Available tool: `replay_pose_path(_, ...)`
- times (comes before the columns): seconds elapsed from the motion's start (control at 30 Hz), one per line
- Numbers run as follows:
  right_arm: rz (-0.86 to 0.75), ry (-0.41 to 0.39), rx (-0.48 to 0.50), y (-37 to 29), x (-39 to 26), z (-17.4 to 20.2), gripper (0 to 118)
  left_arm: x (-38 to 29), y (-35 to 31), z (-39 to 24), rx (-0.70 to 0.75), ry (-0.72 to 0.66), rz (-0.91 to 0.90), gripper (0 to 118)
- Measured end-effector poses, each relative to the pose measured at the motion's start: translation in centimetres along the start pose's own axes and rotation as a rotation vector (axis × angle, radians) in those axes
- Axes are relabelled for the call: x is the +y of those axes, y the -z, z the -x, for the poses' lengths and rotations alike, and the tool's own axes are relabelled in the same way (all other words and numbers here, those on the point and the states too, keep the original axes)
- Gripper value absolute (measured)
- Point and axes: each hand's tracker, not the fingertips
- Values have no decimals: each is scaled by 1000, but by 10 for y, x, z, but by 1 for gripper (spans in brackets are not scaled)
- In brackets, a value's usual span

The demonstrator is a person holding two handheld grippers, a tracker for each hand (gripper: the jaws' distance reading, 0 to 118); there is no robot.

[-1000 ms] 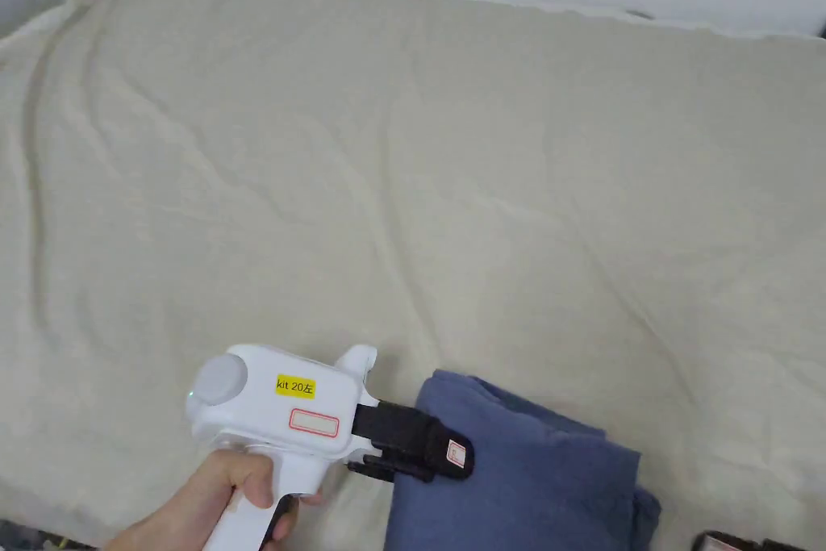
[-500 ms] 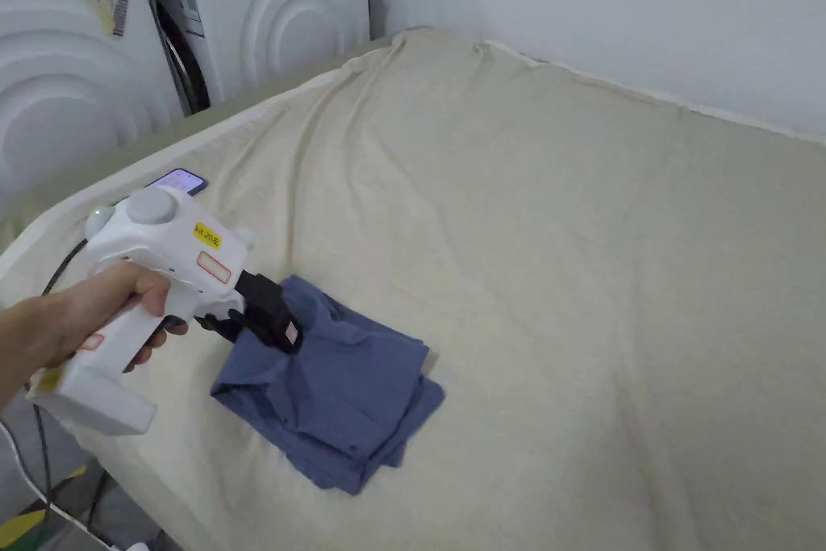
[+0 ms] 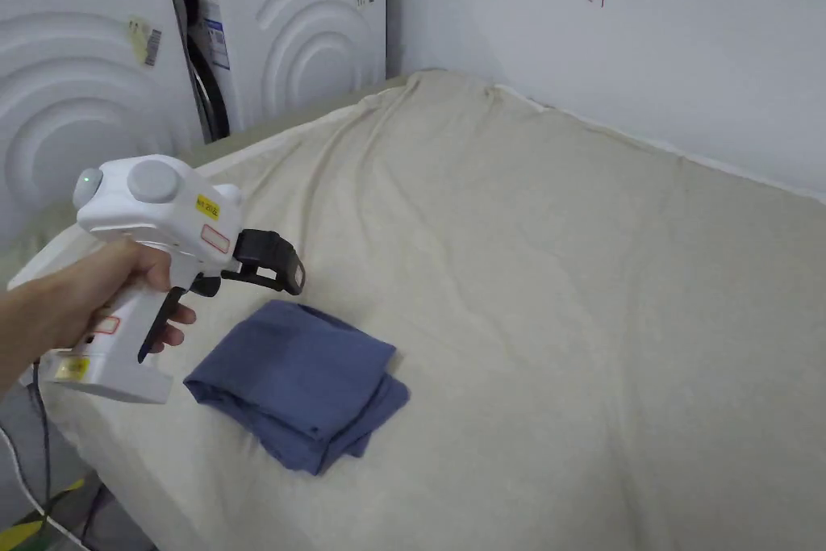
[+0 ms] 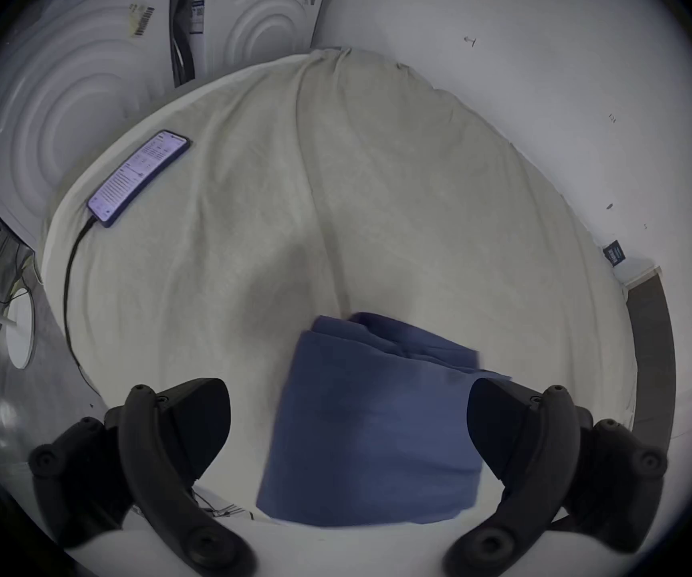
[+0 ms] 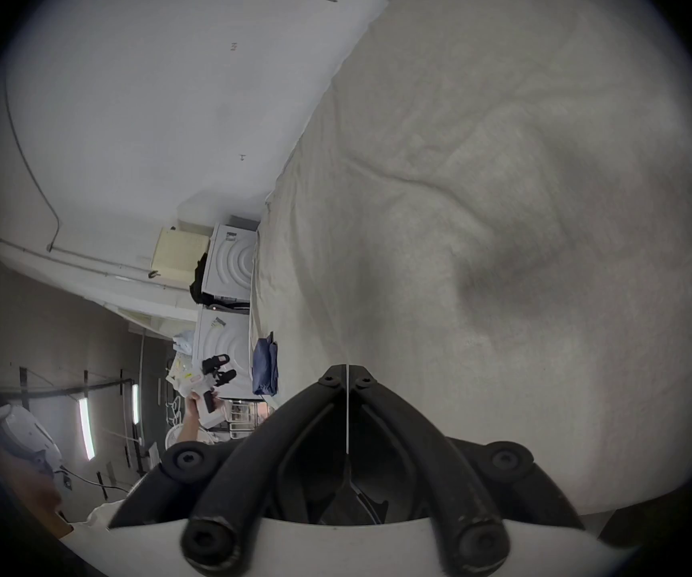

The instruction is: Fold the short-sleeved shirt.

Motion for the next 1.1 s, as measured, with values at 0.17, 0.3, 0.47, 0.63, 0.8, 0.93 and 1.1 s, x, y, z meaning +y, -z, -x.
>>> replay_pose_path(0.17,-125,-256,-193,-28,16,40,0,-61,-38,-149,-189,151,-169,0)
replay_pose_path(0.3,-319,-589,-435,-50,38,113,0,-103,-53,-307,-317,286,-245,0)
replay_pose_path(0.47,-702,-809,-661,-77,66,203,0,-134,-92,-478,-357,426,-540,0)
replay_pose_path(0.63,-960,-933,-758,-106,102,262,0,-138,-136,-583,-297,488,-738,0)
replay_pose_path(0.8,-1015,-999,-856,-129,115,302,0,-126,-163,-624,-282,499,-777,0)
replay_pose_path(0.93,-1051,-932,-766,-144,112,313,6,-127,-177,-631,-323,545,-789,0)
replay_pose_path(1.1,-1018,-918,-716,-154,114,326,53,-130,-191,-641,-305,573,-810,31)
